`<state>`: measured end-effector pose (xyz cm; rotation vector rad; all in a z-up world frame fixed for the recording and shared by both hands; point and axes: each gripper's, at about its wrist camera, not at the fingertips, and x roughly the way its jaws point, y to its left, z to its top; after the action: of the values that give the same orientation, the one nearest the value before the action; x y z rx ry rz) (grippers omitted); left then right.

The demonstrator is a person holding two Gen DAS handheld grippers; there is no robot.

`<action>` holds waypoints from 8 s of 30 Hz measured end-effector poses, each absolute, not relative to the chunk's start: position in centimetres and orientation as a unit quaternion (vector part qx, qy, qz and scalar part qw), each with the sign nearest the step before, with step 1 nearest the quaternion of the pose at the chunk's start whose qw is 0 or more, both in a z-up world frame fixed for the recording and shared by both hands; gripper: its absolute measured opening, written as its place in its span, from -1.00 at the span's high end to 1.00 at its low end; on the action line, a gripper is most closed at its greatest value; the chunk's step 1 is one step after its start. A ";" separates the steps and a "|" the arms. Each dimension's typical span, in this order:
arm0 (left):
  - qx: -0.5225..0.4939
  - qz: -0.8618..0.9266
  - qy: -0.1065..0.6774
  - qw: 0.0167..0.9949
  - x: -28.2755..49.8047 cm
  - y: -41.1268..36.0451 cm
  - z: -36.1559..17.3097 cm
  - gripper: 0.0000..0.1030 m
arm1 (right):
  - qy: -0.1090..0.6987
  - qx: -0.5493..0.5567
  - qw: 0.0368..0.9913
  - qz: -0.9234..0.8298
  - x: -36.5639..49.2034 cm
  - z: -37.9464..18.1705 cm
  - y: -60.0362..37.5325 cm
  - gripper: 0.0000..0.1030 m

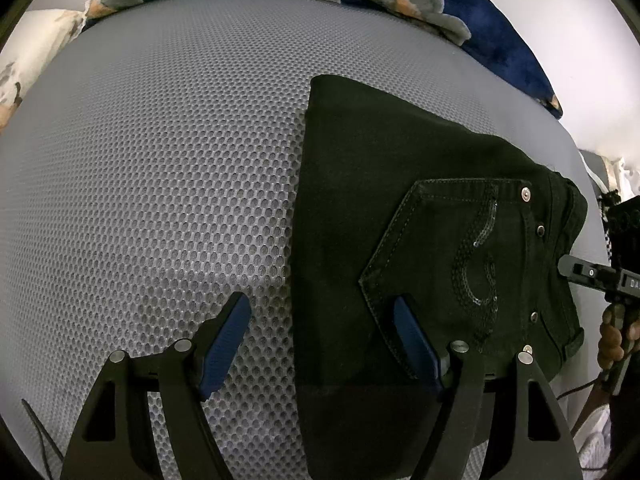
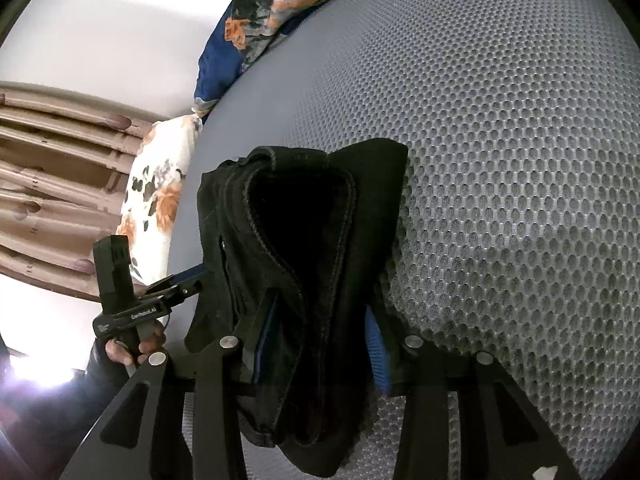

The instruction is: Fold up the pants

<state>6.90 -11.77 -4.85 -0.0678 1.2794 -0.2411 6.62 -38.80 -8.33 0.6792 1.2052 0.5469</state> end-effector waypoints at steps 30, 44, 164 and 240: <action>-0.051 -0.141 0.585 0.797 11.4 -8.7 -5.9 -0.13 | 0.535 0.290 0.748 0.265 8.1 -8.1 -37.0 0.03; 0.000 -0.133 0.555 0.821 9.7 -9.6 -4.0 0.55 | 0.525 0.228 0.799 0.185 7.0 -4.1 -33.8 0.53; 0.052 0.019 0.481 0.875 4.7 2.3 -2.0 -0.33 | 0.435 0.042 0.899 0.031 4.6 2.3 -18.2 -0.48; 0.045 0.043 0.463 0.884 0.6 3.0 -1.0 -0.33 | 0.432 0.018 0.902 -0.004 1.0 0.4 -14.4 -0.76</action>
<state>0.58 3.02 -0.96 0.0938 0.9639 0.0904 1.02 -14.42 0.38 0.0366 0.8926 -0.0073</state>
